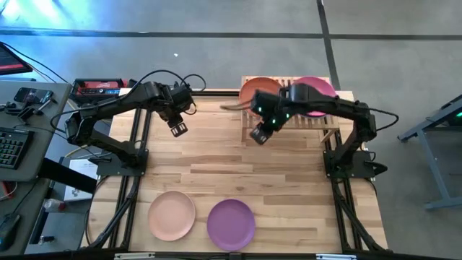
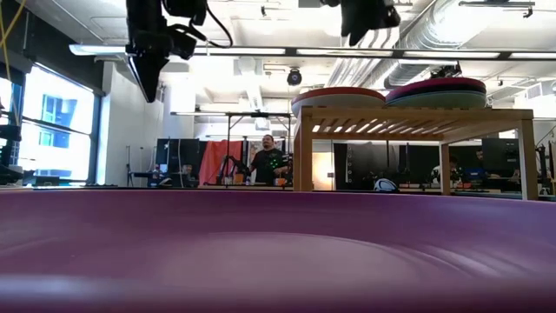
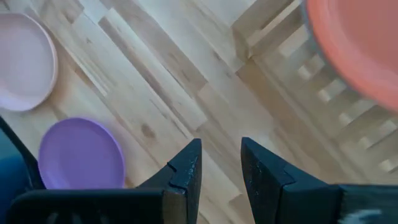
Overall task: Place and stack plates onto a shelf
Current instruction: Stack the purple plate on top of the orange plate on the shelf
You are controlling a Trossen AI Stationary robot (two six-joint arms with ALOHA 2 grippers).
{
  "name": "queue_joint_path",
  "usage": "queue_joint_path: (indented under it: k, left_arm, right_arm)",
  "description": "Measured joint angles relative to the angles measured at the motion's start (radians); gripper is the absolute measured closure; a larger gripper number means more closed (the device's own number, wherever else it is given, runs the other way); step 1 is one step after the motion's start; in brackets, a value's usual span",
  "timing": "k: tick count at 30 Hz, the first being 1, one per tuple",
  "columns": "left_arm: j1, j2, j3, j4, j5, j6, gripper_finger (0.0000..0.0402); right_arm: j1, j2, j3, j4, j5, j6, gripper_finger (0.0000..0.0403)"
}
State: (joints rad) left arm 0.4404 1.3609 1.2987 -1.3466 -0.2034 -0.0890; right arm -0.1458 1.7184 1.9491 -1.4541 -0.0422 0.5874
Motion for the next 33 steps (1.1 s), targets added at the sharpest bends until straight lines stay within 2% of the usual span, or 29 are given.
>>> queue_joint_path:
  k: [7,16,25,33]
  left_arm:
    - [-0.020,0.000,-0.004,-0.071,0.114,-0.015,0.0309]
    - [-0.113,-0.006,-0.114,-0.128,0.120,-0.057,0.0309]
    - [-0.231,-0.020,-0.240,-0.125,0.120,-0.149,0.0309]
    - [-0.355,-0.061,-0.283,-0.114,0.119,-0.228,0.0309]
  right_arm:
    - [0.142,0.000,0.000,0.009,0.123,0.300,0.0313]
    - [0.317,0.004,0.000,0.011,0.251,0.590,0.0309]
    - [0.475,0.081,0.000,0.018,0.252,0.809,0.0271]
    - [0.571,0.184,0.000,0.035,0.243,1.024,0.0268]
